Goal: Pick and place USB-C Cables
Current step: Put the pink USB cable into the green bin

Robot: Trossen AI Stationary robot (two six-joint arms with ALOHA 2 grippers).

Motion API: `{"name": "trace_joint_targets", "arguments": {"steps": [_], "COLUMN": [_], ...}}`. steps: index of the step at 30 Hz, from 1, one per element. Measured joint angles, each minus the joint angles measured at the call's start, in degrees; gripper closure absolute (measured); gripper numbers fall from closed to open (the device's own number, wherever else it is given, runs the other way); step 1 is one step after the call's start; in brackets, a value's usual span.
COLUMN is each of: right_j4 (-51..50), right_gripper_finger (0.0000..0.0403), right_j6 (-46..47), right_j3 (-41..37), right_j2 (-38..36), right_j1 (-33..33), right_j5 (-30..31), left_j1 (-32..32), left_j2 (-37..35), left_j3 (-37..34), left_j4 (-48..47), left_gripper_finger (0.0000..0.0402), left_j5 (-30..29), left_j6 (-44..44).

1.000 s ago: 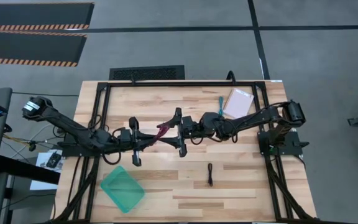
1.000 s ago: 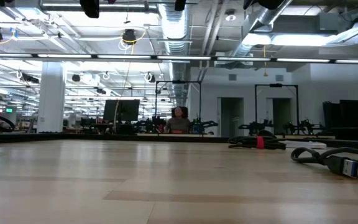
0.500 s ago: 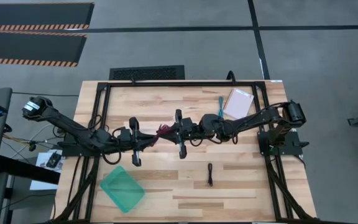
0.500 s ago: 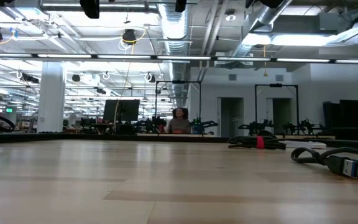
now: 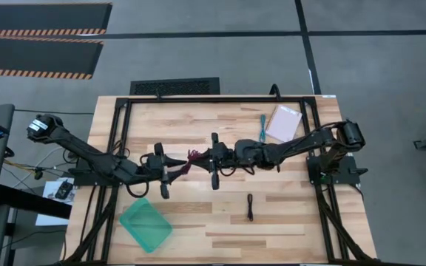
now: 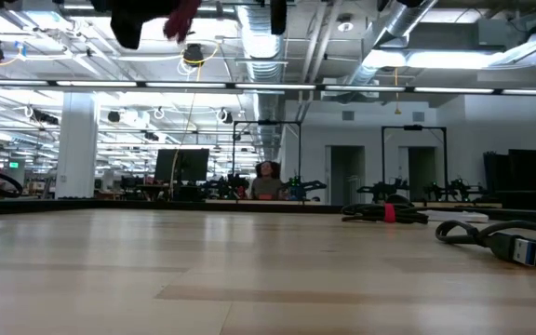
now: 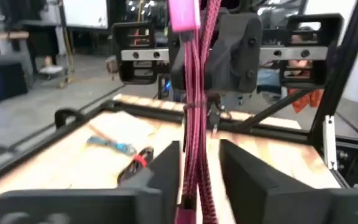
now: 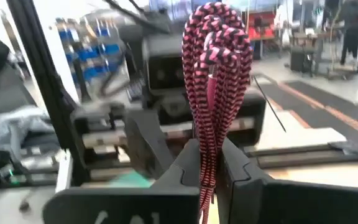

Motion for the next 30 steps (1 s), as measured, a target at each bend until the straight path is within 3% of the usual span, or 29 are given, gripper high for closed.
{"name": "trace_joint_targets", "arguments": {"steps": [4, 8, 14, 18, 25, 30], "right_j4": [-3.70, -11.88, -20.14, -18.49, -4.84, -2.17], "right_gripper_finger": [0.0385, 0.0385, 0.0385, 0.0385, 0.0387, 0.0387], "right_j6": [-3.26, -7.84, -8.67, -7.26, -3.30, -0.73], "right_j3": [0.00, -0.17, 0.02, 0.02, 0.85, 10.04], "right_j2": [0.00, -2.33, -7.58, -7.81, 3.45, 14.45], "right_j1": [0.94, 2.39, 5.59, 8.15, 8.97, 8.65], "right_j5": [3.17, 8.21, 12.71, 12.83, 11.17, 6.43], "left_j1": [-0.54, -0.60, -0.60, -0.58, -0.58, -0.58], "left_j2": [-0.71, -3.46, -8.39, -12.08, -19.55, -24.12], "left_j3": [0.01, 2.00, 5.87, 8.06, 9.99, 10.93], "left_j4": [-3.94, -12.16, -23.22, -28.93, -29.56, -29.54], "left_gripper_finger": [0.0227, 0.0194, 0.0189, 0.0197, 0.0206, 0.0207], "left_j5": [-0.06, -0.08, -4.05, -7.09, -7.71, -7.71], "left_j6": [-5.26, -9.21, -10.85, -10.19, -6.47, -6.44]}}
